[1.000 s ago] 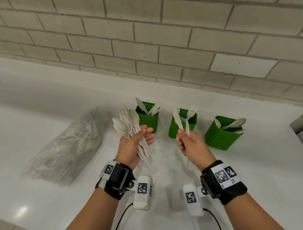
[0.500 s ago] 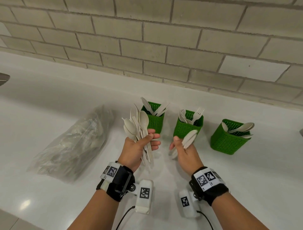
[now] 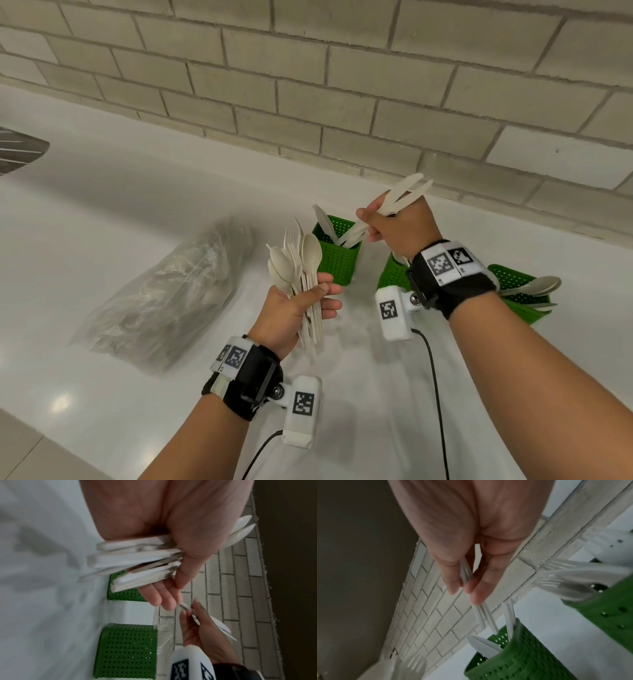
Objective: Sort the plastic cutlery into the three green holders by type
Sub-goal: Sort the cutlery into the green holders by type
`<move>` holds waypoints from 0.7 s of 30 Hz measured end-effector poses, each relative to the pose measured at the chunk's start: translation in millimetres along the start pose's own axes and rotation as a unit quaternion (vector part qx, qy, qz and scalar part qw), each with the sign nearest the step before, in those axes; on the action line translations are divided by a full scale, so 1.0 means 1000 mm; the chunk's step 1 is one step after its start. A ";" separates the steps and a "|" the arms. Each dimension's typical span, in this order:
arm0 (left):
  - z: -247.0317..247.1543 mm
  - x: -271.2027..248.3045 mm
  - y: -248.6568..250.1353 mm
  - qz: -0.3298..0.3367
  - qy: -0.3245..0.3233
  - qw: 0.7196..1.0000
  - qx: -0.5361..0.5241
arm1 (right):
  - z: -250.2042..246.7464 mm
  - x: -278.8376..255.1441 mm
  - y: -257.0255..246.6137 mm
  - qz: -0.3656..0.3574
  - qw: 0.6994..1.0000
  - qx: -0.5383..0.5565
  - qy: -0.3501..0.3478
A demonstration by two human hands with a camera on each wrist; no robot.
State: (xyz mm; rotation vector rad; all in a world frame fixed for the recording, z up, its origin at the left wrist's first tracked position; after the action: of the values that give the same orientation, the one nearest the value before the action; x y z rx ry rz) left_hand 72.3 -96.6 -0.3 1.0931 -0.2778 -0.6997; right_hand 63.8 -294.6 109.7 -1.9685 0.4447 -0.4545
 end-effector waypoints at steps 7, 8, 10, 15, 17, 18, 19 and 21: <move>0.001 0.002 0.003 -0.005 -0.014 1.000 0.003 | 0.025 0.020 0.028 0.058 0.997 -0.036 -0.046; 0.001 0.002 0.003 -0.006 -0.015 1.000 0.002 | 0.024 0.021 0.028 0.056 0.997 -0.031 -0.040; 0.000 0.001 0.002 -0.009 -0.018 1.000 0.003 | 0.017 0.020 0.021 0.035 0.998 -0.053 -0.009; 0.006 -0.001 0.000 -0.025 -0.038 0.999 0.020 | 0.016 -0.020 -0.022 -0.033 0.994 -0.101 -0.015; 0.011 -0.002 -0.002 -0.036 -0.059 0.997 0.028 | 0.045 -0.046 -0.015 -0.004 0.987 -0.102 -0.122; 0.014 -0.003 -0.003 -0.042 -0.073 0.996 0.030 | 0.053 -0.056 -0.008 0.006 0.986 -0.092 -0.143; 0.017 -0.005 -0.005 -0.048 -0.085 0.995 0.031 | 0.055 -0.062 0.000 0.013 0.988 -0.071 -0.137; 0.020 -0.006 -0.009 -0.056 -0.100 0.993 0.029 | 0.050 -0.070 0.014 0.030 0.994 -0.026 -0.097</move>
State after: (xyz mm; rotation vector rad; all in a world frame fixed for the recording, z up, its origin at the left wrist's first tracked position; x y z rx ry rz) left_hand 53.7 -109.1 1.3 1.1008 -0.4133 -0.9090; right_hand 26.6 -227.6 68.3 -2.0209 0.3937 -0.2118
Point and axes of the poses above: each hand's wrist, its own x-axis towards the middle knuckle, its own z-axis out of the palm, y = z × x, the point moved 10 cm from there along x, towards the middle knuckle, and after that the axes turned 3 degrees about -y, right-handed, at the moved point
